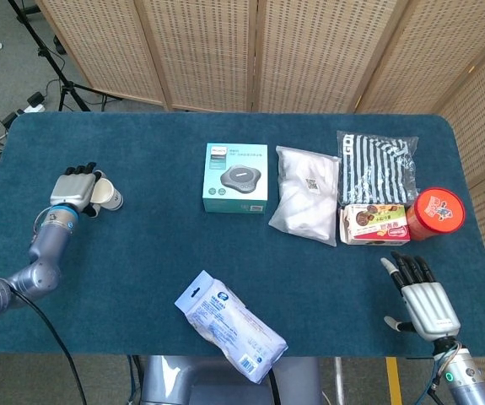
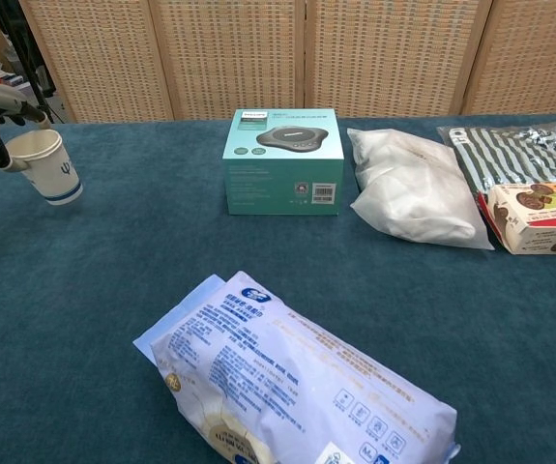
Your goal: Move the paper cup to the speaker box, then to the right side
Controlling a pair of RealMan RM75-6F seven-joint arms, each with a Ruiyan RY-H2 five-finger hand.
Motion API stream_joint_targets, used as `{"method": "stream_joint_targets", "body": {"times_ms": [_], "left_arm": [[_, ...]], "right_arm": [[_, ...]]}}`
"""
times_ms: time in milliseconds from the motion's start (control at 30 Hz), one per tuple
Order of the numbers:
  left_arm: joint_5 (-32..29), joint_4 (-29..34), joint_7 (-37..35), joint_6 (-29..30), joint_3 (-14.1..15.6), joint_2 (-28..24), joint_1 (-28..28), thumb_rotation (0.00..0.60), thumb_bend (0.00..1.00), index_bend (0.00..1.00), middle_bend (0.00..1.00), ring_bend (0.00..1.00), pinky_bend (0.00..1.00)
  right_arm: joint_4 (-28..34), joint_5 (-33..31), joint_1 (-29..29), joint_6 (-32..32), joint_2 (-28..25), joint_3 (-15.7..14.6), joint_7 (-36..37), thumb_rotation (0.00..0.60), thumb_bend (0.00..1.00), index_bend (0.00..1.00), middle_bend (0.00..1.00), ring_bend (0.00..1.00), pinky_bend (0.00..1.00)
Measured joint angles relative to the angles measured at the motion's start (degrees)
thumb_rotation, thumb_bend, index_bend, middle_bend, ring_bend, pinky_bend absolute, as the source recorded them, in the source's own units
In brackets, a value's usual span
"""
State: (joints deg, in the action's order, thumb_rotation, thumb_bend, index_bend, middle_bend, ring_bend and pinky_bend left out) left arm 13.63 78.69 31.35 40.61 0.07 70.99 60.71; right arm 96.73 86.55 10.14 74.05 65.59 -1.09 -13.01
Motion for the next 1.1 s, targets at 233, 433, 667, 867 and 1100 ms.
{"method": "stream_joint_targets", "body": {"times_ms": [233, 433, 667, 867, 1100], "left_arm": [[2.74, 11.96, 1.22, 3.87, -1.7, -5.63, 1.67, 0.6, 0.43, 0.28, 0.0, 0.0, 0.0], [6.0, 26.15, 2.66, 7.57, -4.93, -9.34, 4.53, 0.6, 0.43, 0.29, 0.0, 0.0, 0.0], [5.7, 33.0, 7.44, 11.67, -8.06, -8.38, 11.03, 0.6, 0.43, 0.3, 0.0, 0.0, 0.0], [1.03, 31.84, 10.76, 12.46, -9.86, -3.83, 16.82, 0.6, 0.43, 0.3, 0.0, 0.0, 0.0], [-5.36, 25.24, 14.35, 10.74, -10.51, 3.11, 23.44, 0.6, 0.42, 0.3, 0.0, 0.0, 0.0]], "right_arm": [[0.32, 0.6, -0.17, 0.44, -0.41, -0.21, 0.58, 0.6, 0.1, 0.0, 0.0, 0.0, 0.0], [0.65, 1.71, -0.51, 1.44, -1.26, -0.41, 2.14, 0.6, 0.1, 0.0, 0.0, 0.0, 0.0], [0.48, 1.54, -0.31, 0.66, -1.83, -0.5, 3.8, 0.6, 0.1, 0.0, 0.0, 0.0, 0.0], [0.15, 1.22, 0.04, -0.07, -2.4, -0.39, 5.99, 0.6, 0.1, 0.0, 0.0, 0.0, 0.0], [-0.85, 0.41, 0.44, -0.9, -2.96, 0.0, 8.55, 0.6, 0.1, 0.0, 0.0, 0.0, 0.0]]}}
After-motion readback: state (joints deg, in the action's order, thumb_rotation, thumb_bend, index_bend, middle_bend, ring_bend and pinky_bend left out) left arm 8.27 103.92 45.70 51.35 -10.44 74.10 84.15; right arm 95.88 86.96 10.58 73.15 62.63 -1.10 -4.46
